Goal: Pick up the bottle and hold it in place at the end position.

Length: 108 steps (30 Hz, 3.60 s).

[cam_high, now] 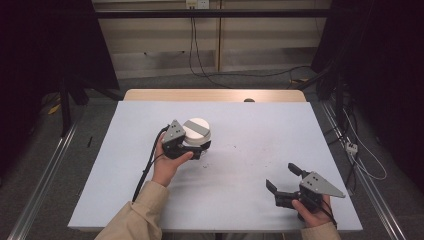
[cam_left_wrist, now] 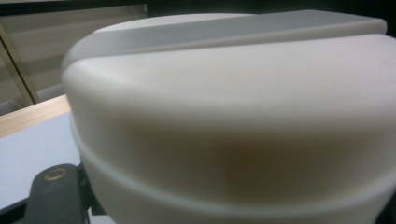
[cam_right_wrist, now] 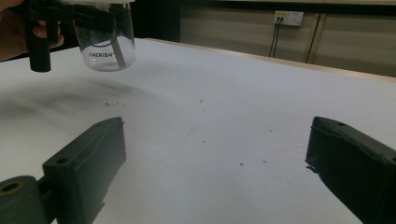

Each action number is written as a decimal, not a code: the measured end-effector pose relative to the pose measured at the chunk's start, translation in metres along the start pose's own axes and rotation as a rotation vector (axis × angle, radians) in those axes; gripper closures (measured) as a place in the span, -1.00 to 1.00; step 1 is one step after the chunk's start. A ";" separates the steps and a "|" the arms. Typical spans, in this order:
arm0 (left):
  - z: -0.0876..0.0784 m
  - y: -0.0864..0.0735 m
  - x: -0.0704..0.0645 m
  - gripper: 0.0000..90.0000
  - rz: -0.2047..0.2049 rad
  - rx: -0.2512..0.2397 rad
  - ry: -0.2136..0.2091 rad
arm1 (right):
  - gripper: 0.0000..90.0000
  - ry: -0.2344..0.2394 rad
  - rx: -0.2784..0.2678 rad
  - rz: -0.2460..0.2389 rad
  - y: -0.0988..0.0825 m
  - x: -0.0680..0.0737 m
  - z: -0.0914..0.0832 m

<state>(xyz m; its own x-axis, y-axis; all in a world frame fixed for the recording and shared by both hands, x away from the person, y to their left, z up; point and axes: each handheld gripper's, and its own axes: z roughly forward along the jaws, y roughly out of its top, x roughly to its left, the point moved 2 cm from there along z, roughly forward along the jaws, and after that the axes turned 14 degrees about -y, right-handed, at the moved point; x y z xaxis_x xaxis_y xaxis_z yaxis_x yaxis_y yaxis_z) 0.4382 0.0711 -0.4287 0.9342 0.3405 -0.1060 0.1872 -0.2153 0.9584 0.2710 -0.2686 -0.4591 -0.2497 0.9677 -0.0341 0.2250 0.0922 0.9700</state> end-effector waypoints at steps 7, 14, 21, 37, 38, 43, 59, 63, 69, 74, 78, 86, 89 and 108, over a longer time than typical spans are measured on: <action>0.007 0.000 0.003 -0.59 -0.001 0.005 -0.006 | -0.90 -0.002 0.001 0.000 0.000 0.000 0.000; 0.014 0.002 0.004 -0.59 -0.008 0.000 -0.015 | -0.90 -0.002 -0.001 0.000 0.000 0.000 0.001; 0.020 0.003 0.006 -0.59 -0.005 -0.004 -0.013 | -0.90 -0.004 -0.001 0.000 0.000 -0.001 0.001; 0.031 -0.001 0.012 -0.59 -0.009 -0.004 -0.017 | -0.90 -0.002 0.003 -0.001 -0.001 -0.001 0.002; 0.032 -0.001 0.012 -0.59 -0.009 -0.001 -0.021 | -0.90 -0.001 0.003 -0.001 -0.001 -0.001 0.002; 0.038 -0.001 0.012 -0.59 0.000 0.009 -0.030 | -0.90 -0.001 0.001 0.000 -0.001 -0.001 0.001; 0.050 -0.006 0.019 -0.59 0.003 0.025 -0.040 | -0.90 -0.006 0.005 0.005 -0.002 -0.002 0.002; 0.053 -0.007 0.021 -0.59 0.007 0.029 -0.046 | -0.90 -0.009 0.004 0.008 -0.002 -0.003 0.002; 0.057 -0.011 0.025 -0.59 0.004 0.041 -0.049 | -0.90 -0.011 0.007 0.008 -0.003 -0.003 0.002; 0.059 -0.012 0.025 -0.59 0.004 0.035 -0.056 | -0.90 -0.013 0.008 0.006 -0.003 -0.004 0.002; 0.061 -0.013 0.024 -0.59 0.004 0.038 -0.061 | -0.90 -0.013 0.009 0.006 -0.003 -0.004 0.003; 0.064 -0.014 0.025 -0.59 0.024 0.048 -0.059 | -0.90 -0.016 0.011 -0.001 -0.003 -0.003 0.004; 0.065 -0.016 0.026 -0.59 0.026 0.048 -0.059 | -0.90 -0.016 0.011 0.000 -0.004 -0.003 0.004; 0.055 -0.017 0.022 -0.59 0.044 0.097 -0.068 | -0.91 -0.016 0.018 -0.014 -0.003 -0.001 0.006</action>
<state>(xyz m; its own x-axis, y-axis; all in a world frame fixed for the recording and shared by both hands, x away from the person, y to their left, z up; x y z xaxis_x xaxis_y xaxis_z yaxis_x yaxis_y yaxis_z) 0.4720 0.0320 -0.4620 0.9601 0.2664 -0.0850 0.1707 -0.3176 0.9328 0.2763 -0.2684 -0.4635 -0.2381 0.9699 -0.0516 0.2389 0.1100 0.9648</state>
